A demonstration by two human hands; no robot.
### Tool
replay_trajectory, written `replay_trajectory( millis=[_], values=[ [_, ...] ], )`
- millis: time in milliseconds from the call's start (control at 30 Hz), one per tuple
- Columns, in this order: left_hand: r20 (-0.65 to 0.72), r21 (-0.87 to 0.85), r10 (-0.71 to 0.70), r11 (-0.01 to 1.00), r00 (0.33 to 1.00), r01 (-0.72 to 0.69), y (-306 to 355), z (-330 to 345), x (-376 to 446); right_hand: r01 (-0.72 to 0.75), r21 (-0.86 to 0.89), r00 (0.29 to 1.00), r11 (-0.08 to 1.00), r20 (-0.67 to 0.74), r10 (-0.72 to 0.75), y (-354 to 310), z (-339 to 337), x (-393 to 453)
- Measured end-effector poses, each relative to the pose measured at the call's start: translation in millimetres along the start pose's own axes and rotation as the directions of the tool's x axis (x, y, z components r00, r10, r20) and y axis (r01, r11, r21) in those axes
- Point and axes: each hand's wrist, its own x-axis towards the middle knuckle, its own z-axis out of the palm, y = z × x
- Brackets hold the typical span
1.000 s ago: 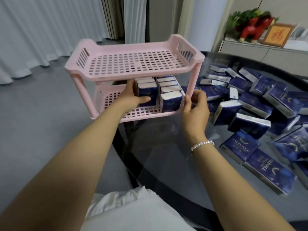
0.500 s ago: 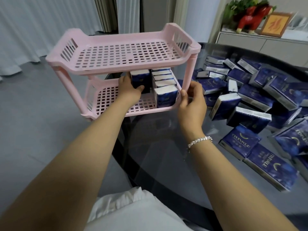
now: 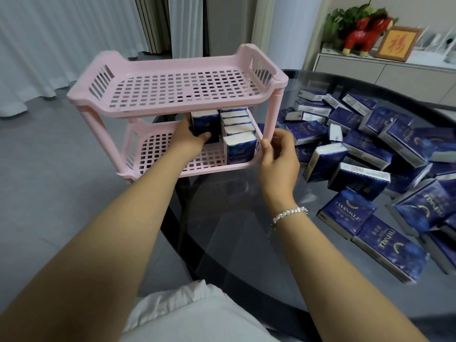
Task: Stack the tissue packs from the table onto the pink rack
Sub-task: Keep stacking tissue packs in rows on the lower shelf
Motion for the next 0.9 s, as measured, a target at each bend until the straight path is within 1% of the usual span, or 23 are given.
replay_trajectory(
  millis=[167,333,500,633,700,767,833,900],
  values=[
    [0.015,-0.015,-0.001,1.000,1.000,0.001,0,-2,-6,-0.003,0.005,1.000,1.000,-0.001,0.003,2,1,-1],
    [-0.010,-0.008,-0.052,0.999,0.999,0.052,5,-7,-15,-0.029,0.015,1.000,0.999,0.003,0.029,1,1,-1],
    [-0.032,-0.043,-0.052,0.998,0.998,0.050,19,-13,-44,-0.072,0.011,0.997,0.997,0.016,0.071,-8,-4,-5],
    [-0.081,-0.084,0.005,0.996,0.997,-0.012,36,-14,-81,-0.135,0.021,0.989,0.991,0.057,0.134,-24,-15,-9],
    [-0.071,-0.105,0.025,0.994,0.997,-0.033,44,-12,-100,-0.166,0.026,0.984,0.986,0.064,0.164,-31,-26,-15],
    [-0.053,-0.119,0.037,0.992,0.998,-0.043,54,-7,-118,-0.164,-0.005,0.984,0.986,0.064,0.164,-36,-41,-22],
    [-0.027,-0.119,0.048,0.992,0.998,-0.051,65,1,-136,-0.139,-0.035,0.988,0.990,0.065,0.141,-42,-63,-30],
    [0.029,-0.101,0.070,0.993,0.997,-0.067,78,13,-154,-0.103,-0.069,0.993,0.992,0.057,0.107,-46,-87,-36]
  ],
)
